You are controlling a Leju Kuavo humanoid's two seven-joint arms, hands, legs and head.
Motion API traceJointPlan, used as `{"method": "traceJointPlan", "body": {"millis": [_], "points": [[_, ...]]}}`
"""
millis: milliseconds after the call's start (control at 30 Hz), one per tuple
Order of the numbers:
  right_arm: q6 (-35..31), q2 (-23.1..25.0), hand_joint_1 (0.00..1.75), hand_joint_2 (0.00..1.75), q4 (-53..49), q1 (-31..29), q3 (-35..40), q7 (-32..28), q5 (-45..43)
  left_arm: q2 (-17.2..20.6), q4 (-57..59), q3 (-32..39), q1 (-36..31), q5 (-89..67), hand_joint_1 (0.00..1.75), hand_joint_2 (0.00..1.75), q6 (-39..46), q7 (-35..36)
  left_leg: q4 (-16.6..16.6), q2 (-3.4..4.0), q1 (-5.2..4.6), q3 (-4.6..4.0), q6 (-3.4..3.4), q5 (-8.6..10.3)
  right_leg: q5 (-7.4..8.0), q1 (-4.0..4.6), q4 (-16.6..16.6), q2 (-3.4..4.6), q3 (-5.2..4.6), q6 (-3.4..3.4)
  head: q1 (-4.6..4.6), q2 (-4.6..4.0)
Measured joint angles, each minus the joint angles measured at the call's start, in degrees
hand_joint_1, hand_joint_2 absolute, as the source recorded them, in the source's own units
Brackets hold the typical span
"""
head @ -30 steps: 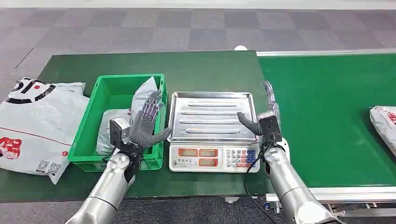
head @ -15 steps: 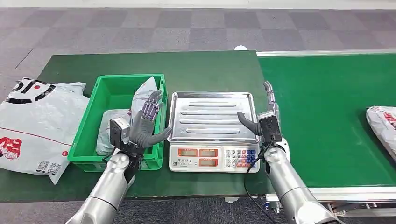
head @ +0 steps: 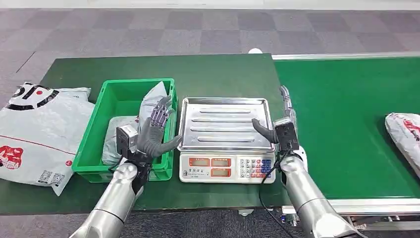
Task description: Moved the parcel from conveyor to table for the left to box.
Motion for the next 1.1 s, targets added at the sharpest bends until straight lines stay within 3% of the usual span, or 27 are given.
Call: {"method": "traceJointPlan", "body": {"millis": [1100], "points": [[0.24, 0.00, 0.00, 1.75, 0.20, -0.16, 0.13, 0.00, 0.04, 0.00, 0.00, 0.00, -0.03, 0.00, 0.00, 1.75, 0.02, 0.00, 0.00, 0.00, 0.00, 0.00, 0.00, 0.00, 0.00, 0.00, 0.00, 0.00, 0.00, 0.00, 0.00, 0.00]]}}
